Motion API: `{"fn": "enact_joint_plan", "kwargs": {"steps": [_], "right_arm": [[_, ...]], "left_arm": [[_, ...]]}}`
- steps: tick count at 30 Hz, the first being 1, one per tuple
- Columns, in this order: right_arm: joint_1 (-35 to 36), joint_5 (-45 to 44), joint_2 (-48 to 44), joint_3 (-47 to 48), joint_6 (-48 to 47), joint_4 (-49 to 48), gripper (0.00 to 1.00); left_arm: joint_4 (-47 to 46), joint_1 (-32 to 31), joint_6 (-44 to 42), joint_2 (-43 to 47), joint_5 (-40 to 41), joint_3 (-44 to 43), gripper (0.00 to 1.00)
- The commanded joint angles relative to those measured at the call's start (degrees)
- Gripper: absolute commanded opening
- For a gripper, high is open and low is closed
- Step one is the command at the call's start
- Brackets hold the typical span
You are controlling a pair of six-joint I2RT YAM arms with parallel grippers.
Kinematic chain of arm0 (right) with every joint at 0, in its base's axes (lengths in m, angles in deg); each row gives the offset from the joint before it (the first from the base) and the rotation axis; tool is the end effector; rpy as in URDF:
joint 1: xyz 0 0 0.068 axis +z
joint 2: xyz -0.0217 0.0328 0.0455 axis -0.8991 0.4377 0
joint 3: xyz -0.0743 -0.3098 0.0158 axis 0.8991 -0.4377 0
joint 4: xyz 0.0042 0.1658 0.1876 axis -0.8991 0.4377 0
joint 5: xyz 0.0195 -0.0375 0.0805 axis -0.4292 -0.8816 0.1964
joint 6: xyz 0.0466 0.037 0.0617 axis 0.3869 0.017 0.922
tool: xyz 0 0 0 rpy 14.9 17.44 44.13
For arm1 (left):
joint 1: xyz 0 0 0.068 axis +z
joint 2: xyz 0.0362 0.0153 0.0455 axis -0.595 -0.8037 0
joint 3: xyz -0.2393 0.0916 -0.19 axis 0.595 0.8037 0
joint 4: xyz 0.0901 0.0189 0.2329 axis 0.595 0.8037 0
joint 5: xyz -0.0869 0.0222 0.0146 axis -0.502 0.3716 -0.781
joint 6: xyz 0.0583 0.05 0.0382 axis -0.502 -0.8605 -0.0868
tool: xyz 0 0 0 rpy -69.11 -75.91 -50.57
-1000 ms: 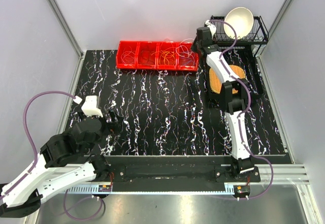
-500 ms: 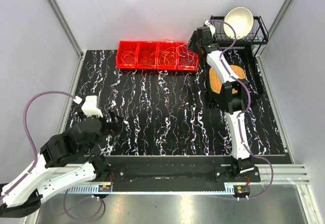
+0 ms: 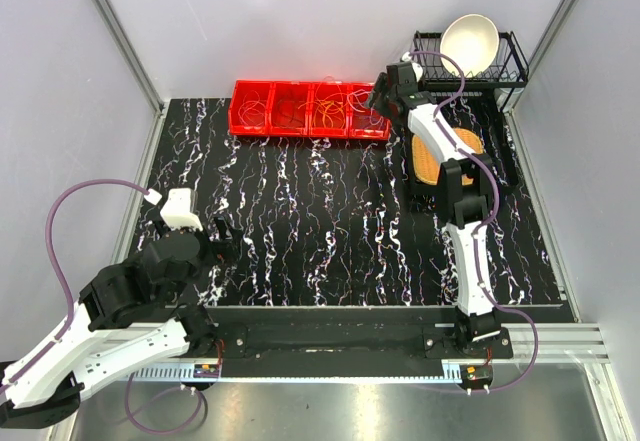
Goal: Untangle the cables
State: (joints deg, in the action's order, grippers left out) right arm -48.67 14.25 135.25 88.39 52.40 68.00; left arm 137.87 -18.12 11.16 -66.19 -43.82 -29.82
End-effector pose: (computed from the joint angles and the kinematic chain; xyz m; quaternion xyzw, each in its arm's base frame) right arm 0.5926 0.1551 0.2514 0.1522 0.8778 0.1420 0.4313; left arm 0.0647 -0.0103 0.3414 -0.0224 0.8443 -0.1207 0.5216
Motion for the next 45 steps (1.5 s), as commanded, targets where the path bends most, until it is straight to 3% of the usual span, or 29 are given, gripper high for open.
{"fn": "enact_joint_plan", "kwargs": {"steps": [1, 10, 19, 26, 32, 34, 36, 38, 40, 41, 45], "right_arm": [[0.3, 2.0, -4.1, -3.1, 1.4, 1.9, 0.71], [2.0, -3.0, -10.3, -8.7, -2.1, 1.7, 0.72], [4.2, -1.8, -19.4, -17.5, -2.8, 0.0, 0.72], [4.7, 8.4, -29.9, -30.5, -5.4, -5.4, 0.72], [6.3, 11.6, -41.4, -40.5, -12.0, -8.4, 0.73], [6.9, 14.0, -47.1, -47.2, -16.9, -12.0, 0.85], [6.8, 9.7, -50.7, -57.9, -18.8, -21.2, 1.0], [6.8, -2.1, -53.9, -65.1, -13.4, -29.4, 1.0], [6.6, 2.0, -57.4, -69.6, -17.9, -29.9, 1.0], [6.5, 8.5, -58.3, -70.6, -19.1, -30.1, 1.0], [6.6, 11.1, -63.1, -77.1, -16.9, -35.3, 1.0]], "left_arm": [[-1.4, 0.1, 0.5, 0.5, 1.6, -0.7, 0.99], [-1.4, 0.1, 0.5, 0.7, 1.5, -0.8, 0.99], [-1.3, 0.1, 0.5, 0.6, 1.6, -0.7, 0.99], [-1.4, 0.1, 0.7, 0.7, 1.7, -0.6, 0.99], [-1.4, 0.1, 0.5, -0.7, 1.4, -0.7, 0.99], [-1.3, 0.1, 0.5, -0.6, 1.5, -0.7, 0.99], [-1.5, 0.1, 0.6, -0.3, 1.9, -0.6, 0.99], [-1.5, 0.1, 0.7, -0.2, 2.4, -0.4, 0.99], [-2.0, 0.5, 0.8, -0.5, 3.7, 0.3, 0.99], [-2.1, 0.8, 1.2, -0.8, 4.8, 0.6, 0.99], [-3.3, 1.1, 2.0, -4.2, 11.1, 3.1, 0.99]]}}
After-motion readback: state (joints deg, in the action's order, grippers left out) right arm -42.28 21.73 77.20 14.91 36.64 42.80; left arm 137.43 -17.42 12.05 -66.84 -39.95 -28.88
